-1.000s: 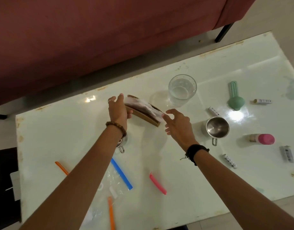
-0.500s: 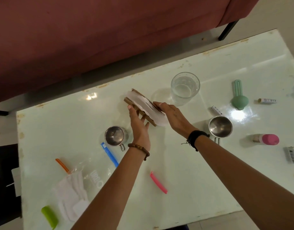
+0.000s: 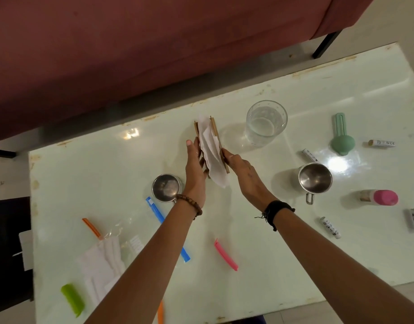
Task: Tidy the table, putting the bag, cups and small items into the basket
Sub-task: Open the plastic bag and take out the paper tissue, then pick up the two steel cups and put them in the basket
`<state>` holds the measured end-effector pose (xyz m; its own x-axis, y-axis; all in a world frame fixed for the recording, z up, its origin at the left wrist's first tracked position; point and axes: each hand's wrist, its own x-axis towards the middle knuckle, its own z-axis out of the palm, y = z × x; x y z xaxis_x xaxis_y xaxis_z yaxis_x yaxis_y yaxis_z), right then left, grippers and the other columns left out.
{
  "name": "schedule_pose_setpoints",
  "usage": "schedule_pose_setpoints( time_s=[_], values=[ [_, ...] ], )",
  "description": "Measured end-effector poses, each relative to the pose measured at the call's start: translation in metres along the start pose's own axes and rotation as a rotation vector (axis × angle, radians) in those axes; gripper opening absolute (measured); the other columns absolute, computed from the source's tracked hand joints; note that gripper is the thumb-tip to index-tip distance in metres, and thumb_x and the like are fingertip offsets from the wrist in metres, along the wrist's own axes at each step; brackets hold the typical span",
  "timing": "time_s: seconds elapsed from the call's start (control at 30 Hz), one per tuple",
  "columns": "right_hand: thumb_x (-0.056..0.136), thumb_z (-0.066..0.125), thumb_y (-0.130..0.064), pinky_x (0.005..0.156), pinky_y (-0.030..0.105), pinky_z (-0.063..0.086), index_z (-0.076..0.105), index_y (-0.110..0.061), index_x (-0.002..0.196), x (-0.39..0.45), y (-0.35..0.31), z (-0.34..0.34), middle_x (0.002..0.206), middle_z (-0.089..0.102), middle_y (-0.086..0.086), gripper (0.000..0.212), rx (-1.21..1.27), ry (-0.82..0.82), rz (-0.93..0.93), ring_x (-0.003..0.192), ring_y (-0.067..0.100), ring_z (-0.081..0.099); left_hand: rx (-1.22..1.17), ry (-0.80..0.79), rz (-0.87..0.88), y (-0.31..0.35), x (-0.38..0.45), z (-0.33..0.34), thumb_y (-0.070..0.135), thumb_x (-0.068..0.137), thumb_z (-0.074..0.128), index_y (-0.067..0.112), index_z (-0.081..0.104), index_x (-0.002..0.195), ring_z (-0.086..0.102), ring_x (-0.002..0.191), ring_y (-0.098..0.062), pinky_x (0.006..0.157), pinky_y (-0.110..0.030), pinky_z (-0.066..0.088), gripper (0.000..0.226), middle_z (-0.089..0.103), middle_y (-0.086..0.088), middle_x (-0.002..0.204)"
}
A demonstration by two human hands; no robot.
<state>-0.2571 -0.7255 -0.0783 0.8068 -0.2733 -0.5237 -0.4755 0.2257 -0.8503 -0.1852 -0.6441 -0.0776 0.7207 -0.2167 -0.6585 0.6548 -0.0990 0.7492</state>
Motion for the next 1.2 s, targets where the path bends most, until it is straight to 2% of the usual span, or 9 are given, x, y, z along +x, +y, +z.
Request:
schedule_pose_setpoints(
  time_s=[0.13,0.27,0.37,0.47,0.57,0.8,0.93,1.07,1.2],
  values=[
    [0.102,0.025,-0.029,0.095,0.013,0.031,0.047,-0.019,0.134,-0.003,0.003,0.001,0.124,0.051,-0.010,0.041,0.002,-0.005,-0.021,0.111,0.001,0.047,0.017,-0.016,0.078,-0.001,-0.008,0.000,0.041,0.098,0.020,0.026,0.034,0.138,0.044,0.114,-0.011,0.096,-0.028,0.036,0.046,0.047,0.003,0.129],
    [0.101,0.031,-0.023,0.085,-0.005,0.031,0.042,-0.019,0.139,-0.007,0.011,0.006,0.132,0.044,-0.015,0.039,0.033,0.137,-0.046,0.120,-0.001,0.041,0.084,0.125,0.233,-0.011,-0.029,-0.003,0.028,0.098,0.033,0.018,0.043,0.129,0.047,0.117,-0.013,0.101,-0.028,0.037,0.035,0.051,0.003,0.126],
    [0.099,0.039,-0.017,0.094,0.011,0.038,0.054,-0.016,0.128,-0.021,0.021,0.016,0.130,0.057,-0.004,0.032,0.017,0.353,-0.162,0.117,0.007,0.053,0.108,0.267,0.308,-0.028,-0.046,-0.013,0.017,0.096,0.041,0.006,0.053,0.118,0.054,0.114,-0.022,0.101,-0.041,0.043,0.027,0.058,-0.004,0.117],
    [0.096,0.044,-0.019,0.079,0.009,0.044,0.060,-0.021,0.108,-0.042,0.037,0.029,0.107,0.065,-0.013,0.020,-0.045,0.453,-0.257,0.095,0.002,0.059,0.287,0.345,0.405,-0.058,-0.064,-0.033,0.013,0.094,0.046,0.005,0.058,0.110,0.058,0.107,-0.021,0.095,-0.027,0.047,0.021,0.062,-0.005,0.109],
    [0.095,0.047,-0.014,0.073,0.009,0.044,0.060,-0.025,0.098,-0.064,0.055,0.046,0.099,0.065,-0.015,0.017,-0.126,0.384,-0.262,0.089,0.002,0.060,0.439,0.427,0.483,-0.083,-0.077,-0.062,0.008,0.092,0.048,0.006,0.060,0.105,0.058,0.099,-0.018,0.084,-0.008,0.043,0.017,0.060,-0.001,0.103],
    [0.095,0.048,-0.015,0.072,0.009,0.044,0.060,-0.023,0.100,-0.092,0.087,0.093,0.099,0.064,-0.012,0.015,-0.361,0.072,-0.129,0.088,0.001,0.058,0.692,0.514,0.508,-0.084,-0.071,-0.138,0.004,0.092,0.046,0.008,0.059,0.101,0.055,0.093,-0.021,0.075,-0.015,0.041,0.016,0.056,0.001,0.098],
    [0.095,0.048,-0.016,0.076,0.013,0.047,0.058,-0.023,0.102,-0.090,0.091,0.112,0.103,0.062,-0.013,0.015,-0.511,0.004,-0.129,0.088,0.003,0.058,0.777,0.488,0.482,-0.079,-0.069,-0.164,0.003,0.091,0.046,0.004,0.060,0.102,0.056,0.093,-0.022,0.082,-0.025,0.045,0.018,0.063,-0.010,0.102],
    [0.094,0.049,-0.015,0.066,0.008,0.044,0.059,-0.020,0.102,-0.080,0.088,0.119,0.099,0.061,-0.011,0.013,-0.491,0.073,-0.113,0.082,-0.002,0.056,0.487,0.364,0.318,-0.065,-0.068,-0.160,0.014,0.089,0.055,0.012,0.059,0.094,0.056,0.087,-0.011,0.075,-0.006,0.044,0.006,0.061,0.002,0.093],
    [0.095,0.048,-0.017,0.066,0.009,0.041,0.057,-0.022,0.101,-0.071,0.086,0.114,0.096,0.063,-0.011,0.012,-0.460,0.185,-0.067,0.082,-0.001,0.056,0.242,0.283,-0.061,-0.045,-0.049,-0.131,0.035,0.085,0.060,0.022,0.055,0.070,0.051,0.072,-0.006,0.079,-0.030,0.047,0.020,0.053,0.006,0.073]
  ],
)
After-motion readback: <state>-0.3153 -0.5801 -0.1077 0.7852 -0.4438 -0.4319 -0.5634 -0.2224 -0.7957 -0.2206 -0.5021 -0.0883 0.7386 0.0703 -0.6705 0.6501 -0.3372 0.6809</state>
